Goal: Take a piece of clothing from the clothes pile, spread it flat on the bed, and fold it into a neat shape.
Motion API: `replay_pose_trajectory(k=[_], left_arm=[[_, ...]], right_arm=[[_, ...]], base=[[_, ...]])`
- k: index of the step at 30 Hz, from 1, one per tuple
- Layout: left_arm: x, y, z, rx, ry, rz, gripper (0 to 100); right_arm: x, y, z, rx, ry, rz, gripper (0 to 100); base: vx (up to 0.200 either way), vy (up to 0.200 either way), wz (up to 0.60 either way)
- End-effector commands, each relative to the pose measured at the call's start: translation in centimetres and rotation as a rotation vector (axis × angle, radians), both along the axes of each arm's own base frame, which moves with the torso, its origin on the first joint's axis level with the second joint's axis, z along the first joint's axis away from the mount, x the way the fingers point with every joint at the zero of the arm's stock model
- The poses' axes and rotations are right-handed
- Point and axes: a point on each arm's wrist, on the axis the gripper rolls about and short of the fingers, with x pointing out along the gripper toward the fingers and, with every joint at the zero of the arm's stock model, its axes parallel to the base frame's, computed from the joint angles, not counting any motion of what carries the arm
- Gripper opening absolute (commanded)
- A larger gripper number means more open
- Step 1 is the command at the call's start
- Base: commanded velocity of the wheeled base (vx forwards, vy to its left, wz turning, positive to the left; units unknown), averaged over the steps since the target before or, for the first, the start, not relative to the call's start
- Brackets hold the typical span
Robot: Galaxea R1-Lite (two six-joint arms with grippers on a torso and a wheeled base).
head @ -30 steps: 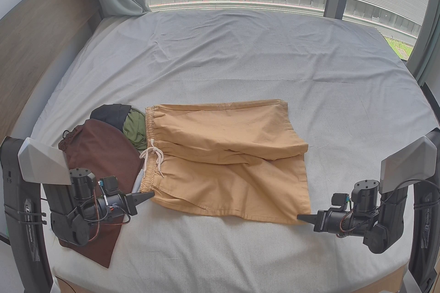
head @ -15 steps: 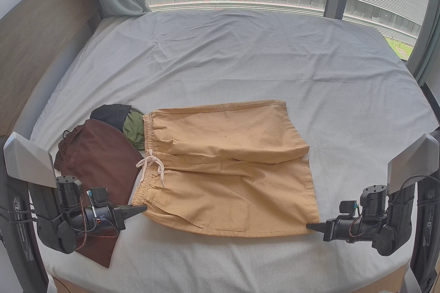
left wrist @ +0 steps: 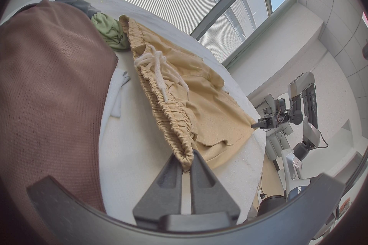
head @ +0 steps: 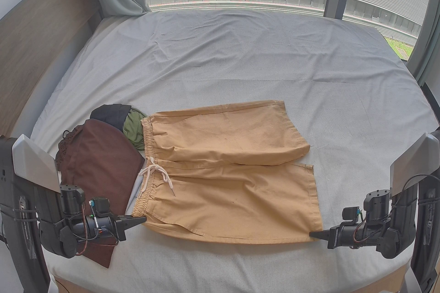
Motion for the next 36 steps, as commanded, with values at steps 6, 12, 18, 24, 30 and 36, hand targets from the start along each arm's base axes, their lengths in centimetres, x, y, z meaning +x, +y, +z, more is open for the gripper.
replay_pose_trajectory(k=[6, 12, 18, 24, 30, 36], left_arm=[[-1.0, 0.3, -1.0, 0.0, 0.064, 0.011, 0], [-1.0, 0.3, -1.0, 0.001, 0.064, 0.008, 0], [-0.5, 0.3, -1.0, 0.001, 0.048, 0.012, 0], [-0.5, 0.3, -1.1, 0.002, 0.045, 0.01, 0], [-0.1, 0.3, -1.0, 0.001, 0.023, -0.003, 100], [0.2, 0.7, -0.9, -0.034, 0.014, -0.026, 100]], right_arm=[[-0.5, -0.2, -0.3, -0.019, 0.013, 0.014, 0], [-0.5, -0.1, -0.3, -0.019, 0.014, 0.015, 0], [-0.3, -0.1, -0.3, -0.016, 0.009, 0.016, 0], [-0.1, -0.1, -0.3, -0.012, 0.0, 0.011, 0], [0.0, -0.1, -0.2, -0.011, -0.005, 0.012, 100], [0.0, -0.3, 0.0, -0.01, -0.011, 0.002, 100]], base=[[0.0, 0.0, 0.0], [0.0, 0.0, 0.0], [0.0, 0.0, 0.0], [0.0, 0.0, 0.0], [0.0, 0.0, 0.0], [0.0, 0.0, 0.0]])
